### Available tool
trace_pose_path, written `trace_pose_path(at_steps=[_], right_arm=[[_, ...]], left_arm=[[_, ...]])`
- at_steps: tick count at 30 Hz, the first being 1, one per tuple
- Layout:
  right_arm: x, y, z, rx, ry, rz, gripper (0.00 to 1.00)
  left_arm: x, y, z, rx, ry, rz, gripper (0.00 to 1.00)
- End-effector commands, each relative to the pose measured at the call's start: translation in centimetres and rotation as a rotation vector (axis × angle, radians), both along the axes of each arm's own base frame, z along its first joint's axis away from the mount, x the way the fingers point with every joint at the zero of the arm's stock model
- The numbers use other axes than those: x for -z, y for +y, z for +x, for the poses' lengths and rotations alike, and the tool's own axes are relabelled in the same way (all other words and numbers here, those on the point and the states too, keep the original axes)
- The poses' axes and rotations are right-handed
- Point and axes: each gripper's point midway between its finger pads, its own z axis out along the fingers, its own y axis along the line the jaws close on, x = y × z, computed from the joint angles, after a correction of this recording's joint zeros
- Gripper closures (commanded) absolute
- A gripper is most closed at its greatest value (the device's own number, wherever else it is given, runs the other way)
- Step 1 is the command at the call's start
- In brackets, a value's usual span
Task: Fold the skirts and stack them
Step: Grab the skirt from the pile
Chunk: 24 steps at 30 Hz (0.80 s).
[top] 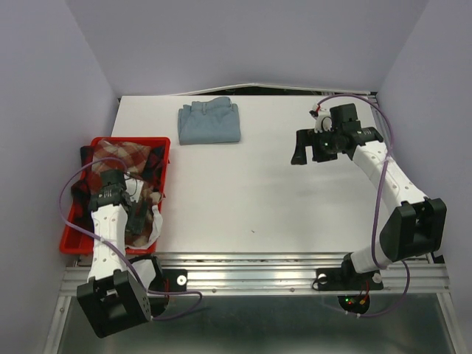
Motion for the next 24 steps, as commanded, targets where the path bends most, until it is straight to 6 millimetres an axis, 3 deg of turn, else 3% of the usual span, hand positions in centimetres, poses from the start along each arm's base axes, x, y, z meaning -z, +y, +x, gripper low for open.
trace_pose_path(at_steps=[1, 5, 7, 8, 9, 10, 12, 13, 17, 20, 24], right_arm=[[-2.9, -0.4, 0.7, 0.003, -0.083, -0.008, 0.00], [-2.8, -0.5, 0.7, 0.004, -0.083, -0.010, 0.00], [-2.9, -0.5, 0.7, 0.008, -0.086, -0.011, 0.00], [-3.1, -0.5, 0.8, 0.010, -0.091, -0.012, 0.00], [-3.1, -0.6, 0.8, 0.009, -0.092, -0.014, 0.00], [-3.2, -0.6, 0.9, 0.011, -0.097, -0.016, 0.00], [-3.4, -0.6, 0.9, 0.013, -0.096, -0.015, 0.00], [-3.5, -0.5, 0.9, 0.010, -0.095, -0.011, 0.00], [-3.7, -0.5, 1.1, 0.011, -0.100, -0.012, 0.00], [-3.8, -0.4, 1.1, 0.007, -0.099, -0.007, 0.00], [-4.0, -0.4, 1.3, 0.007, -0.105, -0.006, 0.00]], left_arm=[[0.7, 0.4, -0.1, 0.045, 0.034, 0.010, 0.07], [1.9, 0.6, -0.8, 0.058, 0.079, 0.019, 0.15], [2.6, 0.7, -1.1, 0.064, 0.099, 0.020, 0.26], [3.0, 0.8, -1.2, 0.064, 0.106, 0.018, 0.41], [3.1, 0.8, -1.3, 0.061, 0.108, 0.017, 0.41], [3.2, 0.8, -1.3, 0.064, 0.117, 0.010, 0.57], [3.2, 0.5, -1.1, 0.062, 0.115, -0.010, 0.70], [3.1, 0.4, -1.0, 0.059, 0.110, -0.017, 0.98], [0.7, 0.8, 0.4, 0.057, 0.036, 0.003, 1.00], [-2.7, 1.4, 2.1, 0.057, -0.053, 0.042, 1.00], [-9.6, 1.9, 4.4, 0.052, -0.206, 0.078, 1.00]])
